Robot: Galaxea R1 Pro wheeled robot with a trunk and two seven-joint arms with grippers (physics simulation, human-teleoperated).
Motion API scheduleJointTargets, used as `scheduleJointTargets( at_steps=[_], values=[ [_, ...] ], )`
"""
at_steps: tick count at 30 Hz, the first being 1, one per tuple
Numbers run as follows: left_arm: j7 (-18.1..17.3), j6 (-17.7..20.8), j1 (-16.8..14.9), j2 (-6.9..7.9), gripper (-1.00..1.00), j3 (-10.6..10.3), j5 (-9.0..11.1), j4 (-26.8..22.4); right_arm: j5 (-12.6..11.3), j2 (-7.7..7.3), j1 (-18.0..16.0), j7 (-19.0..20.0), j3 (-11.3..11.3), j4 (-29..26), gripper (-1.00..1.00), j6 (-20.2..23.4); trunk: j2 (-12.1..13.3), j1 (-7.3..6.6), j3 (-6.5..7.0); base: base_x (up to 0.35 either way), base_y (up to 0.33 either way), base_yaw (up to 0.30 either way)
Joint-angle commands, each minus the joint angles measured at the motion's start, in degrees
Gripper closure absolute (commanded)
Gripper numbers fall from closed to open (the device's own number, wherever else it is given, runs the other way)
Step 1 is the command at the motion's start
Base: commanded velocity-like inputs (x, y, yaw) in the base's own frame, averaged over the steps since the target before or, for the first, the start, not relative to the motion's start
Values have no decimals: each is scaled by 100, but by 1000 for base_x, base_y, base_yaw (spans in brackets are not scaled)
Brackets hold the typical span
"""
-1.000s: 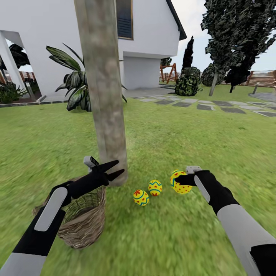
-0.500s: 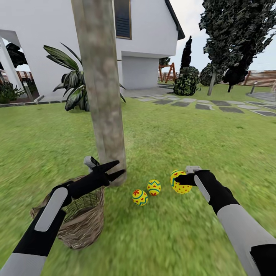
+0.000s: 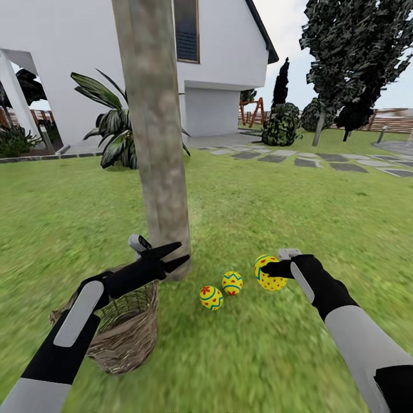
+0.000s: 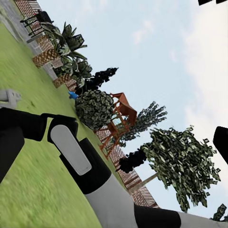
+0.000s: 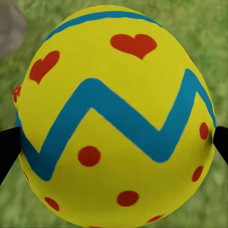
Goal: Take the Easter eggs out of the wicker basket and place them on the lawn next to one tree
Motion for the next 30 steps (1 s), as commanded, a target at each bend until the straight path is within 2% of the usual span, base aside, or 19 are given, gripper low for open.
scheduleJointTargets(
  at_steps=[1,8,24,30],
  values=[
    [-23,14,-5,3,-100,-6,-4,3,-5,-7,-3,11,18,-6,100,23,-3,-1,-15,0,0,91],
    [-23,14,-5,3,-100,-5,-3,3,-13,-7,-3,10,10,-6,100,39,-3,-1,-79,0,0,82],
    [-23,14,-5,0,-100,-9,-3,3,-35,-7,-3,7,-12,28,100,33,-3,-1,-229,0,0,2],
    [-23,14,-5,0,-100,-12,-3,3,2,-7,-3,1,1,4,100,33,-3,-1,-251,0,0,-209]
  ],
)
